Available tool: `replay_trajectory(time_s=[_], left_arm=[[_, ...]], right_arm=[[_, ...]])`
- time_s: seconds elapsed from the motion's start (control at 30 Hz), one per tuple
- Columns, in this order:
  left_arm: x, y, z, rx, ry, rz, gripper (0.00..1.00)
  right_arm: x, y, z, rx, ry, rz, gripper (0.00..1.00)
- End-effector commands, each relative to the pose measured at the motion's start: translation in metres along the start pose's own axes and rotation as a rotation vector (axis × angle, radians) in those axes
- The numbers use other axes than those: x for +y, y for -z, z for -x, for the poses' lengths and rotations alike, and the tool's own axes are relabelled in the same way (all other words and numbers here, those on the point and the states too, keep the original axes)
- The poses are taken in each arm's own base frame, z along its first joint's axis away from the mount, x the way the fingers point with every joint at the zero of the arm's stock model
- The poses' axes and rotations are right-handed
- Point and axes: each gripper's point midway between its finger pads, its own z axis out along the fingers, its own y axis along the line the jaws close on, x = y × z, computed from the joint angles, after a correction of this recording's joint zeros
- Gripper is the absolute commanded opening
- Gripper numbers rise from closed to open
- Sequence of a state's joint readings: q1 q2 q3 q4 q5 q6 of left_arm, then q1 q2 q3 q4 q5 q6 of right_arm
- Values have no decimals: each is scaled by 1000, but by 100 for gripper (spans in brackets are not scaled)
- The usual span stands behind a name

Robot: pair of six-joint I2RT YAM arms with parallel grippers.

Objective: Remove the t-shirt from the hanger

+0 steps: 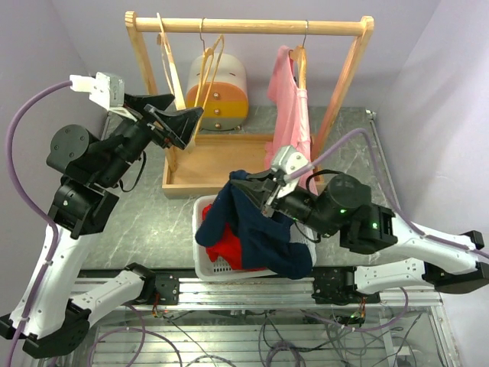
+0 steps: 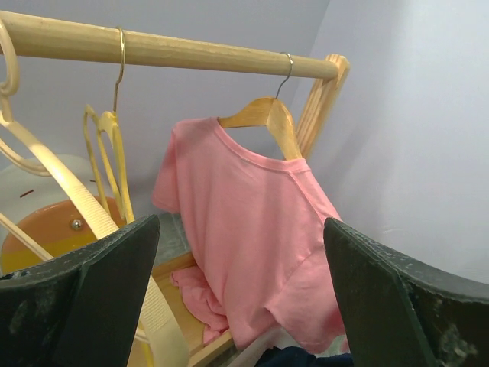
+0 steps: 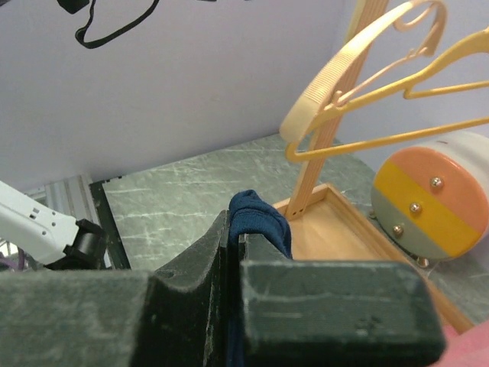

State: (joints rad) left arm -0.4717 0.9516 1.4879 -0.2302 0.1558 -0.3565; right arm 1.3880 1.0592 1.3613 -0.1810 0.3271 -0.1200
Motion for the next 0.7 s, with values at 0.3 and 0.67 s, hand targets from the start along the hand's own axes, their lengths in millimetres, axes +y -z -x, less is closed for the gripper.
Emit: replay_trajectory(time_s=[0.3,0.67], left_arm=[[-9,-4,-7,5,25,-66,98],[-7,-5,-18,43,6,-70,99]], right_arm=[[-14,-25,-3,-53,-68,-15,0],[-18,46,-159,280,-354,-150,0]])
